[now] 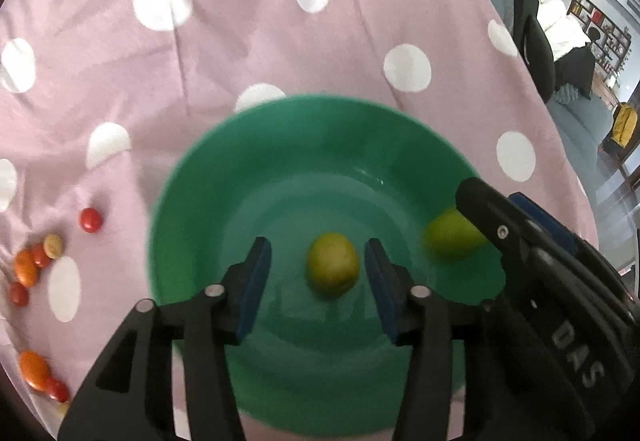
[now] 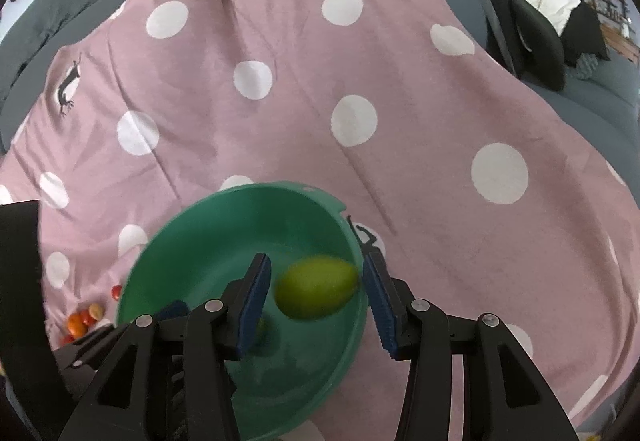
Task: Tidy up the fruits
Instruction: 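Open both grippers to drop the mango and lime into the green bowl, then move both tools back toward the remaining fruits beside the bowl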
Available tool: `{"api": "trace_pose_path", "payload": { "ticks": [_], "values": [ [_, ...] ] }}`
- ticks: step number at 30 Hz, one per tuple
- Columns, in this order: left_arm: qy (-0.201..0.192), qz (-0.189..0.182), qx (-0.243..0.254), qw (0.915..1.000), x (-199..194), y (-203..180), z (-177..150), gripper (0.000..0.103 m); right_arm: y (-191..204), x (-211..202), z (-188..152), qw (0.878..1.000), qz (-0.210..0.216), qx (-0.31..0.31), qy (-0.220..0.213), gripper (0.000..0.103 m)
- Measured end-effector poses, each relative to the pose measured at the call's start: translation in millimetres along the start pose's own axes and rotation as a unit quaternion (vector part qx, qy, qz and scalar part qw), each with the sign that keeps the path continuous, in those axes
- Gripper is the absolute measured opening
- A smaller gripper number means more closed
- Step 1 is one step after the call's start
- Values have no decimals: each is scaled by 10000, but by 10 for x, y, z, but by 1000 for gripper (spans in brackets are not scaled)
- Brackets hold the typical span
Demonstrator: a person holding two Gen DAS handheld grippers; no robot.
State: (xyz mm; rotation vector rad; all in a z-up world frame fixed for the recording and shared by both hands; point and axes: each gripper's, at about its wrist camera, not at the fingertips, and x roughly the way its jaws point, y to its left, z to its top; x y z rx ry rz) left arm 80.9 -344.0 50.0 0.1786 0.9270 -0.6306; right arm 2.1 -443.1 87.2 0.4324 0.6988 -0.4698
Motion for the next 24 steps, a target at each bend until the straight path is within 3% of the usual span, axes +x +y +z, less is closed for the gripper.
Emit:
{"api": "trace_pose_path", "payload": {
  "ticks": [3, 7, 12, 17, 20, 24],
  "values": [
    [-115, -31, -269, 9996, -223, 173, -16, 57, 2, -71, 6, 9998, -75, -42, -155, 66],
    [-387, 170, -631, 9971, -593, 467, -120, 65, 35, -105, 17, 9997, -8, -66, -221, 67],
    [-618, 884, -1129, 9877, -1033, 946, -398, 69, 141, -208, 13, 9993, 97, -165, -312, 67],
    [-644, 1469, -1763, 9712, -1370, 1462, -836, 69, 411, -284, -7, 9978, 400, -365, -376, 67],
    [-780, 1585, -2415, 9542, -1518, 1803, -1128, 69, 719, -289, -67, 9944, 620, -786, -344, 67],
    [-737, 1738, -3123, 9310, -1561, 2200, -1269, 69, 1154, -256, -208, 9860, 788, -1449, -223, 67]
  ]
}}
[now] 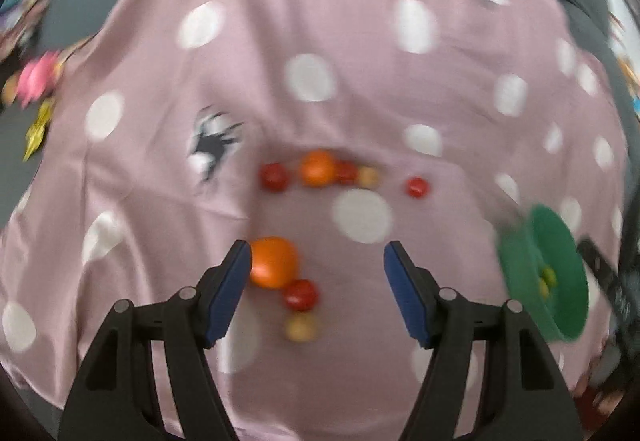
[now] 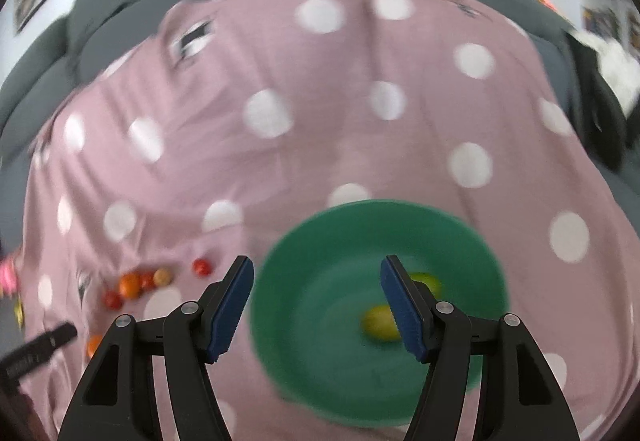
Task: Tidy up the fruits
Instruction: 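Move both tools back toward the remaining fruits beside the bowl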
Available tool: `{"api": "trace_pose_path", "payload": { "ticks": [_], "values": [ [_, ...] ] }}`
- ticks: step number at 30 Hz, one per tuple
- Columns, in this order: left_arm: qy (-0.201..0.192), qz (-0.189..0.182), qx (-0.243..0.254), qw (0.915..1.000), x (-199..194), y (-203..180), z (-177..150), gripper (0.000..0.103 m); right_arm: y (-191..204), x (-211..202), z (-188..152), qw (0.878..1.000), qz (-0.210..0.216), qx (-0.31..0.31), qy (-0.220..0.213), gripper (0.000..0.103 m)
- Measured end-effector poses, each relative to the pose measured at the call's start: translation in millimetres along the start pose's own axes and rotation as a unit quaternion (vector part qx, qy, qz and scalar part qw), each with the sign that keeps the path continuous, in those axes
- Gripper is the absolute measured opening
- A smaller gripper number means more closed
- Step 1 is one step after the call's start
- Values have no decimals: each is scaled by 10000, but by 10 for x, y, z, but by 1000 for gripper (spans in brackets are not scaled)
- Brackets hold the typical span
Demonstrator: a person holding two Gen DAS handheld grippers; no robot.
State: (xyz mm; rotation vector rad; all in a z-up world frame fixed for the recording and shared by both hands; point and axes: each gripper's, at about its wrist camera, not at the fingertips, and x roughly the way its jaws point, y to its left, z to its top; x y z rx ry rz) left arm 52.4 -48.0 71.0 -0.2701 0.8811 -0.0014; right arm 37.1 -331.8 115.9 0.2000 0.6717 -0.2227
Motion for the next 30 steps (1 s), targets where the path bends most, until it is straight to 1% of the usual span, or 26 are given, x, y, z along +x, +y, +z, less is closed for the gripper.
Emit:
{"api": "trace_pose_path", "payload": {
  "ticks": [1, 3, 6, 9, 12, 15, 17, 19, 24, 28, 30],
  "values": [
    [1, 66, -240, 9997, 15, 130, 14, 69, 103, 31, -14, 9999, 27, -139, 71, 67],
    [41, 163, -432, 9989, 24, 250, 38, 68, 276, 75, -50, 9991, 173, -358, 165, 67],
    [43, 227, -616, 9978, 23, 396, 56, 69, 429, 97, -97, 9974, 437, -513, 258, 67],
    [76, 226, -738, 9970, 43, 446, 75, 69, 552, 122, -131, 9951, 757, -557, 320, 67],
    [121, 229, -705, 9972, 77, 452, 79, 69, 658, 152, -166, 9921, 996, -645, 416, 67],
    [229, 221, -632, 9975, 119, 418, 64, 67, 704, 195, -190, 9908, 1103, -588, 520, 67],
    [254, 59, -566, 9981, 157, 383, 41, 67, 709, 240, -204, 9904, 1118, -502, 646, 67],
    [421, -108, -387, 9983, 225, 298, 15, 66, 715, 275, -214, 9899, 1128, -458, 730, 67],
    [646, -53, -230, 9976, 347, 183, -42, 63, 731, 309, -229, 9881, 1234, -410, 819, 67],
    [775, -51, -158, 9969, 388, 156, -98, 56, 717, 362, -245, 9869, 1272, -322, 939, 67],
    [917, 9, -78, 9958, 438, 143, -121, 48, 706, 397, -248, 9869, 1241, -281, 994, 67]
  ]
}}
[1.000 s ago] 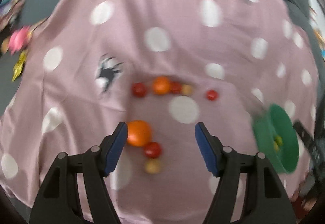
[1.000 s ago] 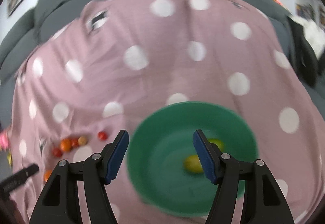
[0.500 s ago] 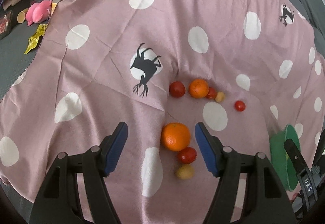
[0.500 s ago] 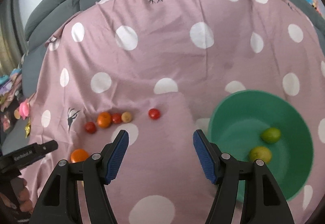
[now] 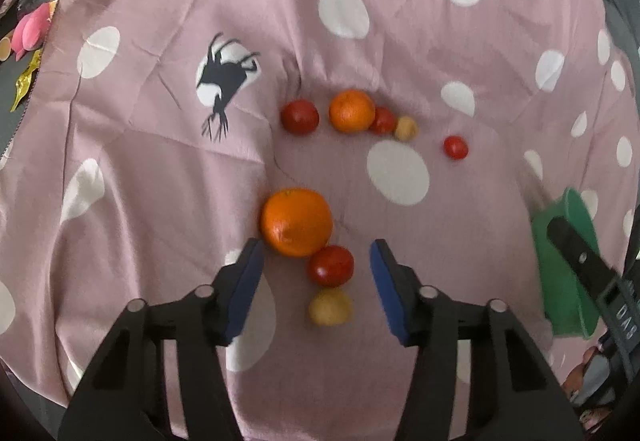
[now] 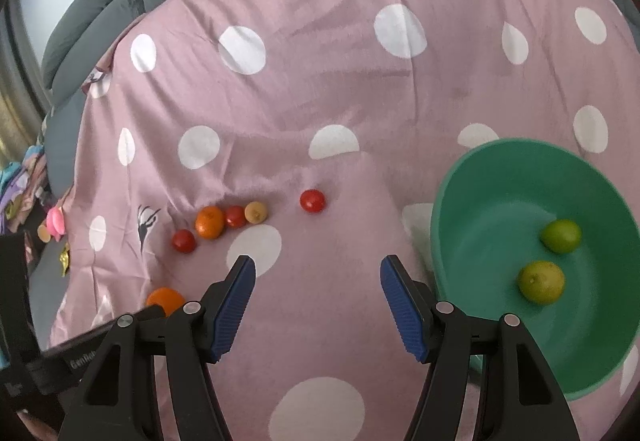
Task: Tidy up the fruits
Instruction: 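Move both tools back toward the remaining fruits beside the bowl, then close the left gripper on the red tomato while the right gripper grasps another tomato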
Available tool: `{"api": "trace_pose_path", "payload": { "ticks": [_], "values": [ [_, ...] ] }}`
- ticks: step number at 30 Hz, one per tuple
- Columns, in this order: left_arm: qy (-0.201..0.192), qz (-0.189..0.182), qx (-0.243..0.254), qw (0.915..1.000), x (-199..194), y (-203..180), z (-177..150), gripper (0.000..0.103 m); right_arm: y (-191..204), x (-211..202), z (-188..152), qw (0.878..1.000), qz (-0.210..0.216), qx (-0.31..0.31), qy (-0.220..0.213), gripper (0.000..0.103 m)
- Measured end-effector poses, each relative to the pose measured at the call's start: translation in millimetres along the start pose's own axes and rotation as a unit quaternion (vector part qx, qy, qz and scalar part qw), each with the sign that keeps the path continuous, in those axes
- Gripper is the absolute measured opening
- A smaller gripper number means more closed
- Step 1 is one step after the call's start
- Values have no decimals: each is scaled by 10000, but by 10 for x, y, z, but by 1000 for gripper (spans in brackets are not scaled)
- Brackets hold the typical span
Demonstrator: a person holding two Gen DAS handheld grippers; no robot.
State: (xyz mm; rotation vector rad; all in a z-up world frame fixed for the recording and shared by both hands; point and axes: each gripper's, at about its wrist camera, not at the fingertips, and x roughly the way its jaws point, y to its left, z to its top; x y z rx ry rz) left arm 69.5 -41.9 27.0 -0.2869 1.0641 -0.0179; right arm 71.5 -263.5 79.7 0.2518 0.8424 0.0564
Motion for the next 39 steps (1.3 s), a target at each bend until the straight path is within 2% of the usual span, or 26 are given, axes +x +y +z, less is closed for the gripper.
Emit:
{"api": "trace_pose_path", "payload": {
  "ticks": [11, 21, 25, 29, 32, 36, 39],
  "values": [
    [346, 29, 90, 9994, 191, -38, -31, 46, -31, 67, -15, 9999, -75, 4, 107, 67],
    [553, -130, -11, 9984, 381, -97, 1, 46, -19, 145, 3, 9998, 9, -53, 202, 67],
    [598, -124, -32, 9981, 446, -126, 41, 46, 70, 380, 168, 9993, -72, -178, 329, 64],
    [597, -33, -51, 9982, 496, -123, 71, 46, 197, 679, 354, 9967, -471, -480, 461, 57],
    [588, -82, -119, 9982, 528, -125, 104, 46, 272, 878, 508, 9968, -287, -512, 552, 56],
    [532, -98, -31, 9985, 573, -140, 132, 37, 313, 1179, 615, 9963, -323, -474, 640, 56],
    [513, -145, -57, 9986, 583, -98, 156, 32, 290, 1388, 580, 9947, -423, -426, 837, 49]
  ]
}}
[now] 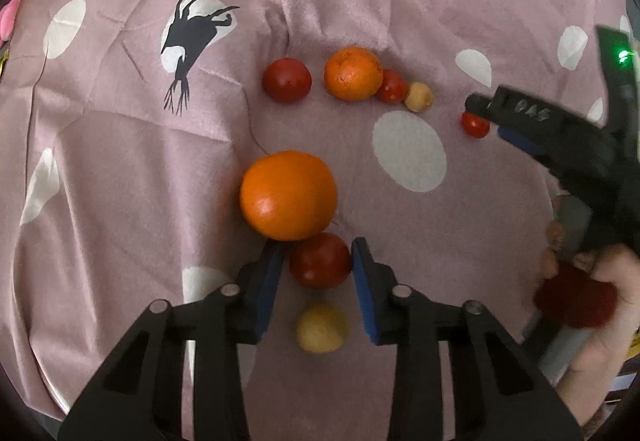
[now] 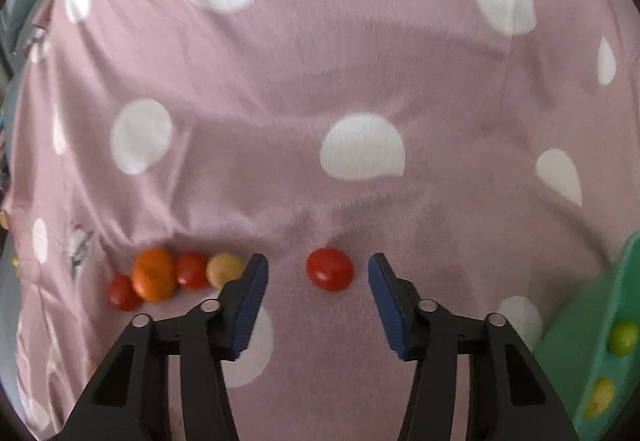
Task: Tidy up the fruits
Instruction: 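Close the left gripper on the red tomato while the right gripper grasps another tomato, then carry the red tomato with the left gripper over the green bowl while the right carries its tomato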
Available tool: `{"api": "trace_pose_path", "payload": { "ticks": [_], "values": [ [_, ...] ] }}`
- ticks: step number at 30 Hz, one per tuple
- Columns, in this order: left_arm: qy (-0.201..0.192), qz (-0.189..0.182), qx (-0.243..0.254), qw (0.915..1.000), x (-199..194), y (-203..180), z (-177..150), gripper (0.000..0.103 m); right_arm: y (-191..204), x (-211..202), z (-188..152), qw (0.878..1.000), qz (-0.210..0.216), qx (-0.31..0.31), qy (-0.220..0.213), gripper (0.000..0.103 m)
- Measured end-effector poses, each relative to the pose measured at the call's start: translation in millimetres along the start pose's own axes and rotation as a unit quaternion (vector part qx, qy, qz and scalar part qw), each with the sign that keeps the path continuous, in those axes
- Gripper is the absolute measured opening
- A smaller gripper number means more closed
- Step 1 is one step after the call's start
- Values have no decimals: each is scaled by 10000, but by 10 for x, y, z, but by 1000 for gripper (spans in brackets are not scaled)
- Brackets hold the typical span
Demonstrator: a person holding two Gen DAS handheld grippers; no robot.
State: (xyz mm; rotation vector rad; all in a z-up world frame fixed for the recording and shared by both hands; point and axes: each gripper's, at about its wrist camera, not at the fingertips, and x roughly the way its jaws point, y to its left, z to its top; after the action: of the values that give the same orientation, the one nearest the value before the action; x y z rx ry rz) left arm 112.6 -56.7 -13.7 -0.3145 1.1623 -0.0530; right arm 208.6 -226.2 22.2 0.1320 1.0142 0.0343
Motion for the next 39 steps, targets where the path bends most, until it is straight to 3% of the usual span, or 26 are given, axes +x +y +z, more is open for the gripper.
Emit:
{"api": "trace_pose_path", "payload": {
  "ticks": [6, 8, 9, 10, 16, 21, 26, 30, 33, 39],
  "values": [
    [-76, -22, -39, 10000, 25, 0, 42, 30, -21, 218, -14, 9999, -119, 19, 85, 47],
    [-97, -36, -14, 9999, 31, -1, 51, 30, -32, 247, -12, 9999, -99, 27, 52, 39],
    [-105, -47, -27, 9999, 35, 0, 54, 30, -26, 247, -16, 9999, -104, -31, 8, 30],
    [-117, -46, -35, 9999, 39, -3, 57, 30, -27, 249, -24, 9999, -127, -68, 5, 29],
    [-264, -94, 70, 9996, -41, -52, 43, 30, -57, 128, -55, 9999, -162, -9, 3, 29],
    [-412, -214, 258, 9986, -152, -108, 4, 30, -70, -343, -101, 9996, -46, 20, -293, 29],
    [-593, -229, 269, 9976, -261, -98, -3, 30, -35, -814, -383, 9981, -35, -43, -606, 29],
    [-776, -273, 301, 9962, -390, -96, -27, 30, -93, -1033, -770, 9983, 7, -36, -581, 29],
    [-852, -315, 305, 9954, -460, -96, -53, 30, -139, -1099, -967, 9984, 131, 52, -548, 29],
    [-1060, -288, 374, 9932, -551, -166, -75, 30, -95, -1041, -992, 9980, 234, 61, -581, 29]
  ]
}}
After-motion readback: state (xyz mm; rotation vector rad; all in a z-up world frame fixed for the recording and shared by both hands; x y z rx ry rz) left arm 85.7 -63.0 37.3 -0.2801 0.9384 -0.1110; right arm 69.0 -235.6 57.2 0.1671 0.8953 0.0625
